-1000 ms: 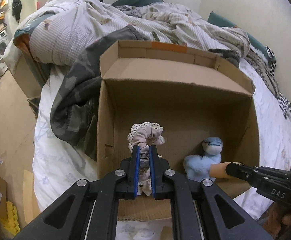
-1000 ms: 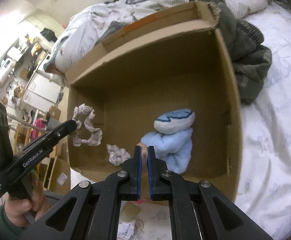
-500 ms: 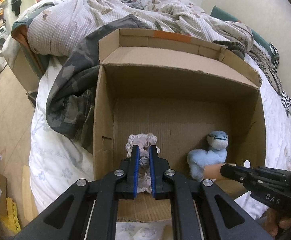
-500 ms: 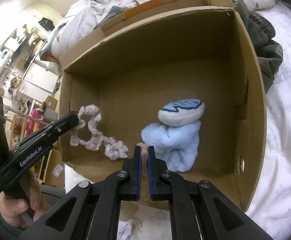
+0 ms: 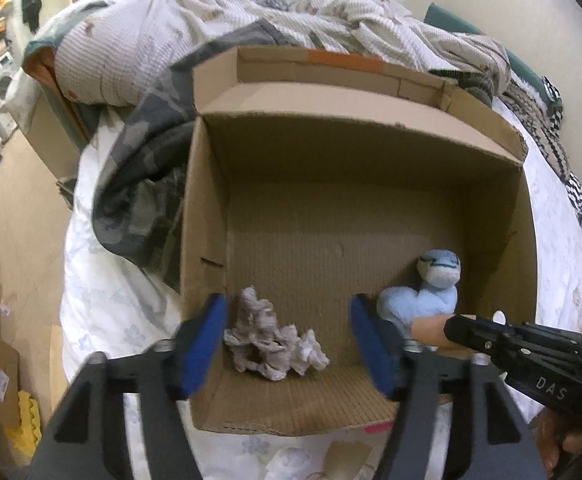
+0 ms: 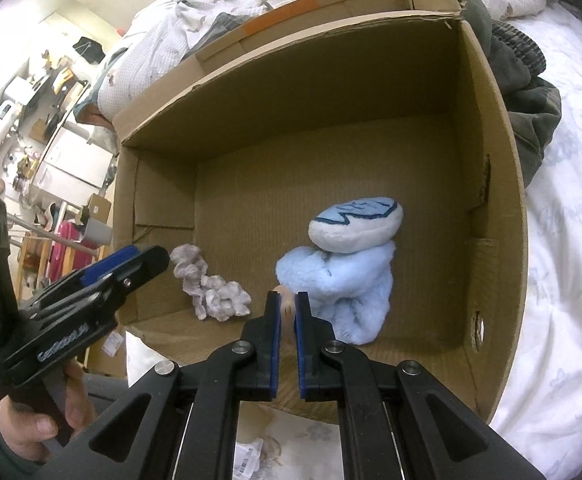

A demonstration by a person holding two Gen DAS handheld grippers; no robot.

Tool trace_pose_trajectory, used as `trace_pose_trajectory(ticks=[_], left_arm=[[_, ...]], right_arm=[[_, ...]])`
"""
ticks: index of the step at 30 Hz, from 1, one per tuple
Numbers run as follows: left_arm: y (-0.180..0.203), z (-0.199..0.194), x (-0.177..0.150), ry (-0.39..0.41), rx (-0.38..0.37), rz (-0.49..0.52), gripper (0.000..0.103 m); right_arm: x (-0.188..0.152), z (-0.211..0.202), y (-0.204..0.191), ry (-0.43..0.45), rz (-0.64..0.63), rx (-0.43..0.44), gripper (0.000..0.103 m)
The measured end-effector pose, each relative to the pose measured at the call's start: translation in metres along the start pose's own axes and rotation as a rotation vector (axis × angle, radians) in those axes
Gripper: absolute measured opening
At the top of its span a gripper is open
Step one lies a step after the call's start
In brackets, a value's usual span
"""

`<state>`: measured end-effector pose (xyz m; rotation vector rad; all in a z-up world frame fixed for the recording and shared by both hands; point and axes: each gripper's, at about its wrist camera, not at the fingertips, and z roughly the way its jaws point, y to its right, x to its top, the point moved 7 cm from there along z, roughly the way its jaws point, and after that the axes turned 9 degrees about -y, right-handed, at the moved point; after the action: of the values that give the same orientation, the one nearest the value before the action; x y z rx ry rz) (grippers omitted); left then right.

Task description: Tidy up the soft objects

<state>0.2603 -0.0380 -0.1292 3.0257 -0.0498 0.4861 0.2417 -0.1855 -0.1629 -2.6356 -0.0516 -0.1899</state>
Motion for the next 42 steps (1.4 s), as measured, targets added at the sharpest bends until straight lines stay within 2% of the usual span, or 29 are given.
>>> trace_pose_trajectory(ticks=[6,9,10,11,13,18,20,22,25,31,42], left_arm=[[-0.003,-0.003,0.003,0.011,0.03,0.003,0.065],[-0.005,-0.003,0.003,0.013,0.04,-0.004,0.065],[-0.006,-0.004,0.004,0.014,0.041,-0.006,0.065],[-0.006,-0.004,0.004,0.014,0.037,-0.009,0.065],[-0.007,-0.005,0.004,0.016,0.027,-0.02,0.065],[-0.007,-0.009,0.005,0.032,0.028,-0.021,0.065],[-0.007,-0.011,0.005,0.042,0.033,-0.019,0.065],[-0.007,-0.013,0.005,0.047,0.032,-0.02,0.065],[-0.008,-0.015,0.005,0.052,0.021,-0.026,0.065],[-0.01,-0.026,0.003,0.08,0.022,-0.026,0.065],[-0.017,-0.049,-0.009,0.103,0.036,-0.034,0.065]], right_arm=[[0.0,-0.003,0.0,0.015,-0.003,0.001,0.01],[0.002,-0.005,0.0,0.028,-0.002,0.002,0.019],[0.002,-0.007,0.001,0.034,-0.003,-0.003,0.03],[0.003,-0.008,0.001,0.04,-0.002,-0.011,0.05],[0.005,-0.012,0.002,0.061,0.005,-0.026,0.074],[0.009,-0.024,0.0,0.108,-0.012,-0.065,0.077],[0.011,-0.03,-0.002,0.131,-0.02,-0.072,0.093],[0.013,-0.037,-0.002,0.162,-0.015,-0.068,0.103],[0.015,-0.043,-0.002,0.189,-0.003,-0.044,0.103],[0.015,-0.052,-0.008,0.241,-0.015,-0.068,0.103],[-0.002,-0.061,-0.015,0.241,-0.009,-0.058,0.103]])
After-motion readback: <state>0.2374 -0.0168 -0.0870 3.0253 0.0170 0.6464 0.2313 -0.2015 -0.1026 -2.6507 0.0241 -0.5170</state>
